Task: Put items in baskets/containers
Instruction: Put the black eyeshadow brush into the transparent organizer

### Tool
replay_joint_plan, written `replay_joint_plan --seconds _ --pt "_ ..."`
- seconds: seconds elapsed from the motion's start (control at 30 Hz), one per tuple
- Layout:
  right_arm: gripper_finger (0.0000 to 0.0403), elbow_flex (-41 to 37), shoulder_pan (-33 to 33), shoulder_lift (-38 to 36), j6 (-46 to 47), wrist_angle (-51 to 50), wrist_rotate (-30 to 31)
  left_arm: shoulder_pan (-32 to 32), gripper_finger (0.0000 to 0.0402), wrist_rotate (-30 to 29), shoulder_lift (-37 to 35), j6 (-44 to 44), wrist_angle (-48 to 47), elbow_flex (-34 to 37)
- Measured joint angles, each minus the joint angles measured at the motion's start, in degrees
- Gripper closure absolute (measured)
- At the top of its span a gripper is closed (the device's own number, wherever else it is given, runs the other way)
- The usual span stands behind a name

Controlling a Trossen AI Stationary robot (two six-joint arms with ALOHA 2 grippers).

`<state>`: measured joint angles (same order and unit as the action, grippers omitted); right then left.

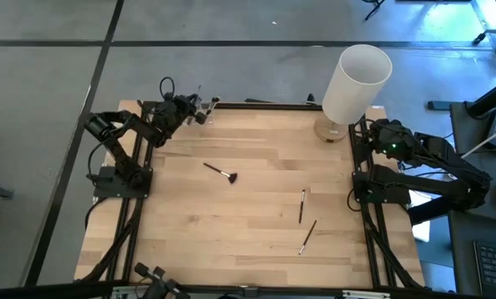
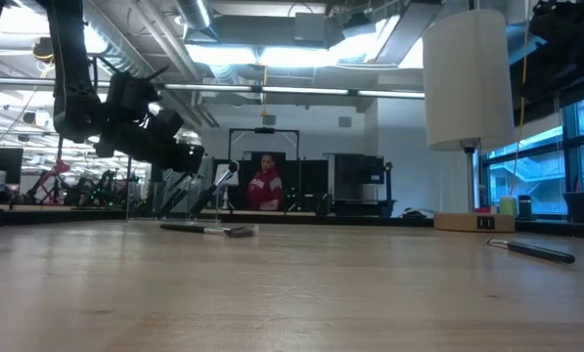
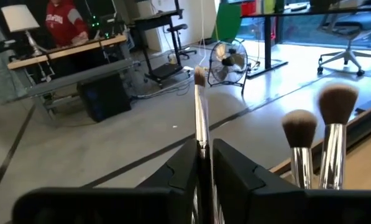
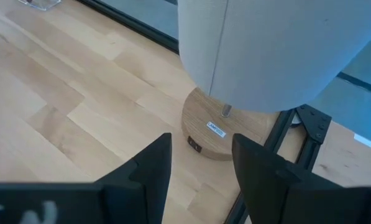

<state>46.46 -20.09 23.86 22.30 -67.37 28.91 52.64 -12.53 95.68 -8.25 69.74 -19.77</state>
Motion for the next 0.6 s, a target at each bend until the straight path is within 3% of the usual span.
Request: replay_joint_plan --seconds 0.4,0.6 --pt "0.0235 0.0 0.0 0.0 1.3 -0.3 -0.5 -0.9 0.0254 -0.5 -0.3 1.3 -1.1 0.0" --pt "0.0235 0.0 0.0 0.0 1.2 -0.2 -0.5 -7.3 0.0240 0.0 -6.1 -1.9 -5.2 -1.6"
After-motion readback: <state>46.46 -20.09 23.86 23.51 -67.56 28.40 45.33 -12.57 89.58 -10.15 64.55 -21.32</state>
